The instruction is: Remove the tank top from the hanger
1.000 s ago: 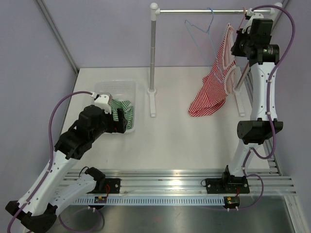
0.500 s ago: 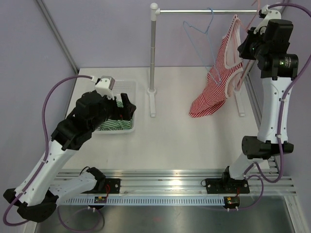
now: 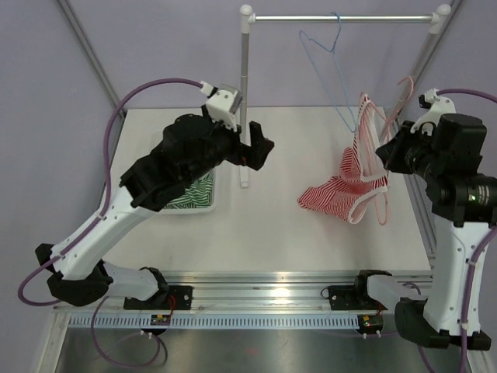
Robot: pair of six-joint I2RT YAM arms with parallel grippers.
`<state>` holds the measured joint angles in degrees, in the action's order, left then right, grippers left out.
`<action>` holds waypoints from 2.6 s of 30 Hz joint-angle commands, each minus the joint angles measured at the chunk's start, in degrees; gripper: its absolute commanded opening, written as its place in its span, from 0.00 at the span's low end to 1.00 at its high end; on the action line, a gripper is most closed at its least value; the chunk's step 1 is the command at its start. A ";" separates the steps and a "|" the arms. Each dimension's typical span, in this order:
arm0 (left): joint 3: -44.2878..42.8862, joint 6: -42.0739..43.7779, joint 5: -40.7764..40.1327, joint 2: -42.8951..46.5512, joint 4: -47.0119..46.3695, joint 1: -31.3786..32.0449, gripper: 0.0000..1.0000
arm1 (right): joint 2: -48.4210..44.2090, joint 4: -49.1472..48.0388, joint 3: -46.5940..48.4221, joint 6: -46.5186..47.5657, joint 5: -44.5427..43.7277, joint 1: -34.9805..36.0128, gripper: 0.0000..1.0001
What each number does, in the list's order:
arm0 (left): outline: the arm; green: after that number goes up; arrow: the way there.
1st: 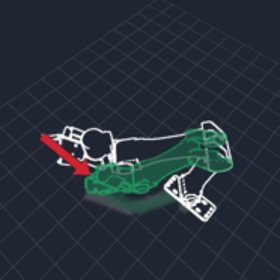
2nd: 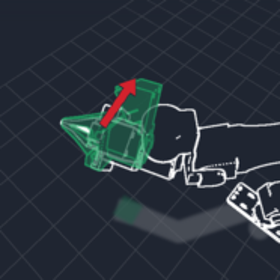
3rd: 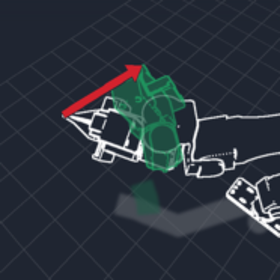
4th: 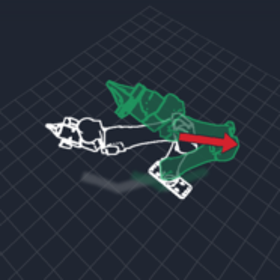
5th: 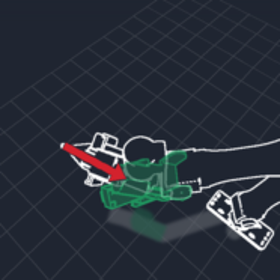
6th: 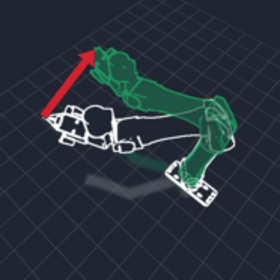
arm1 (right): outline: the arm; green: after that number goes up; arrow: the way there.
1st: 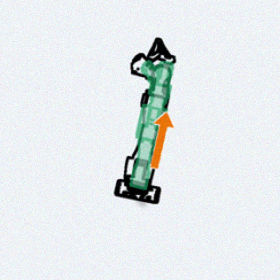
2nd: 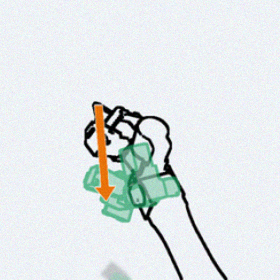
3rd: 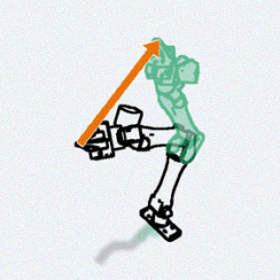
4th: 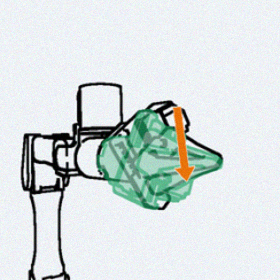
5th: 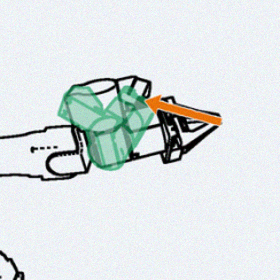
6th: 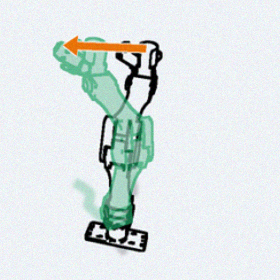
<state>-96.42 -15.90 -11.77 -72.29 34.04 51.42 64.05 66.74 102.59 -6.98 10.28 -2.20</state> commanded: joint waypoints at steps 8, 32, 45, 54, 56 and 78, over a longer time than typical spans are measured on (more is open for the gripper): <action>-6.86 11.41 -1.76 -9.71 -13.72 13.96 0.99 | -19.48 1.72 -3.36 1.18 6.84 7.38 0.00; -2.38 18.63 -13.89 -12.35 -24.37 12.74 0.26 | -17.21 -0.21 2.09 2.06 26.10 11.86 0.00; 2.20 -0.14 -20.14 -5.76 -13.40 -5.23 0.00 | -15.71 -2.14 -6.43 6.19 30.14 13.97 0.00; 3.34 -6.60 -2.67 -4.71 -7.40 -14.42 0.00 | -20.71 -16.17 -12.57 3.92 33.06 14.33 0.00; 8.84 -5.90 8.65 -2.34 -14.13 -14.33 0.00 | -23.34 -29.47 -19.83 -1.96 30.24 14.24 0.00; 35.86 -2.91 14.17 4.80 -27.37 -2.38 0.00 | -18.70 -42.96 -22.88 -8.14 -6.57 14.24 0.00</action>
<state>-60.97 -19.31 13.32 -66.65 6.26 48.01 47.90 2.74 73.52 -24.32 15.44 11.84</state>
